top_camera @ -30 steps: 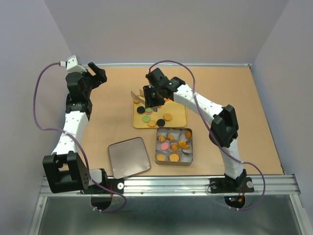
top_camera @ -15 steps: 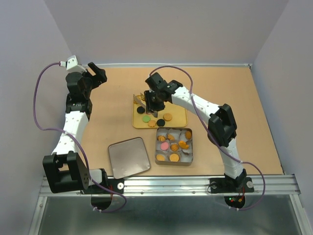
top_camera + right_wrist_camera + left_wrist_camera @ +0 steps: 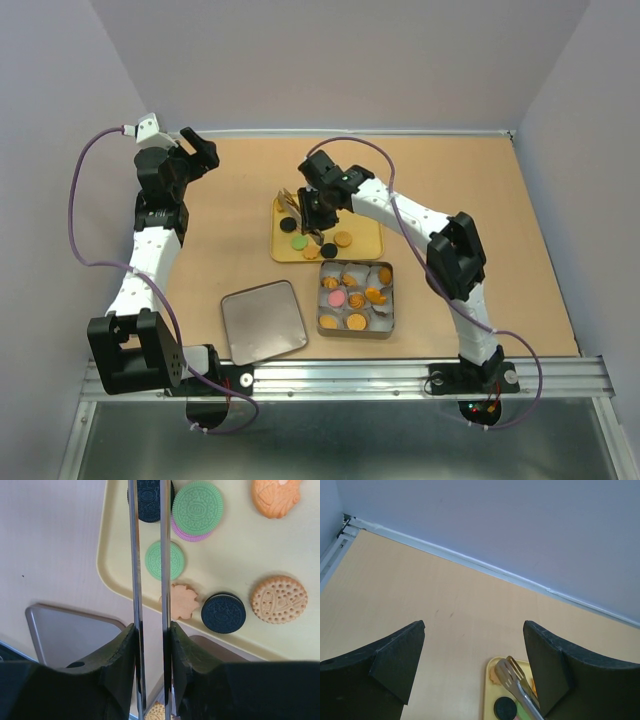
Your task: Pack the cookies
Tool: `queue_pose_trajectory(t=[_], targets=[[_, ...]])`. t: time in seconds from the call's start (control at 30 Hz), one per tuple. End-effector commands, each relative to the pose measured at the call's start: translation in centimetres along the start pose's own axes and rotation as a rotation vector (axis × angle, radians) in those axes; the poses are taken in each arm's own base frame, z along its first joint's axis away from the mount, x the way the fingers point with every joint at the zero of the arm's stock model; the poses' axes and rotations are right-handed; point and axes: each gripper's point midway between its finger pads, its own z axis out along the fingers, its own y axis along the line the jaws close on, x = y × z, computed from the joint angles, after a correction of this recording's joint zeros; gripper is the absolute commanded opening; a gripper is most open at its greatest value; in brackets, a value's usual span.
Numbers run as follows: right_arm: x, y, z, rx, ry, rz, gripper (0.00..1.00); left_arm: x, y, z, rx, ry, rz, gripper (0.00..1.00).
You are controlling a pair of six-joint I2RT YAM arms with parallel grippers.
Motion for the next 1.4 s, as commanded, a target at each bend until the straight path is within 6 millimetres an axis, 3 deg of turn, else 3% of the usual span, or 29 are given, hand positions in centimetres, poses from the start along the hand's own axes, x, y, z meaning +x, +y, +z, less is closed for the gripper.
queue_pose_trajectory(t=[0.0,0.13,0.17,0.23,0.27,0.33,0.4,0.43,0.47,0.5,0.57,0.6,0.63,0.77,1.03,1.13,1.37], targets=[[-4.0,1.5,-6.2,-0.035,-0.164,-0.014,0.3,-1.5,-0.9,-0.2,0.036,-0.056,0.003,0.9],[-5.5,1.0,-10.1,-0.001,-0.25,-0.018,0.3,-1.5,-0.8,-0.2,0.036,-0.056,0.006,0.9],[-5.7,1.1,-12.2,-0.009,-0.281,-0.024,0.3,-1.5,-0.8,-0.2,0.034,-0.057,0.006,0.9],[-5.2,0.6,-14.0,0.001,-0.291,-0.03,0.3,-1.5,-0.8,-0.2,0.034,-0.055,0.006,0.9],[-5.1,0.7,-16.5,-0.019,-0.327,-0.031,0.3,-1.5,-0.8,-0.2,0.036,-0.056,0.006,0.9],[-3.1,-0.4,-17.6,-0.005,-0.303,-0.035,0.3,-1.5,-0.8,-0.2,0.033,-0.057,0.006,0.9],[-1.7,-0.8,-21.2,-0.036,-0.34,-0.032,0.3,-1.5,-0.8,-0.2,0.033,-0.057,0.006,0.9],[0.6,-1.8,-20.5,-0.02,-0.284,-0.032,0.3,-1.4,-0.8,-0.2,0.032,-0.056,0.007,0.9],[1.6,-2.2,-21.2,-0.023,-0.276,-0.029,0.31,-1.4,-0.8,-0.2,0.033,-0.055,0.007,0.9],[3.8,-3.2,-22.5,-0.029,-0.258,-0.017,0.31,-1.5,-0.7,-0.2,0.031,-0.056,0.007,0.9],[6.2,-3.9,-23.6,-0.042,-0.23,-0.007,0.31,-1.5,-0.8,-0.2,0.033,-0.057,0.006,0.9],[7.4,-4.2,-25.1,-0.061,-0.244,0.008,0.31,-1.4,-0.7,-0.1,0.033,-0.054,0.007,0.9],[9.4,-5.2,-24.9,-0.045,-0.196,0.028,0.31,-1.3,-0.8,-0.1,0.035,-0.051,0.006,0.9],[14.1,-6.6,-26.0,-0.065,-0.115,0.067,0.31,-1.3,-0.8,0.0,0.036,-0.05,0.004,0.9],[22.1,-10.4,-26.9,-0.002,0.044,0.095,0.3,-0.8,-0.8,0.1,0.04,-0.04,-0.002,0.9],[24.2,-10.8,-27.2,-0.02,0.092,0.087,0.3,-0.8,-0.7,0.1,0.039,-0.041,-0.001,0.9],[28.0,-9.8,-27.4,-0.166,0.185,0.074,0.3,-0.7,-0.5,0.2,0.033,-0.039,0.0,0.9]])
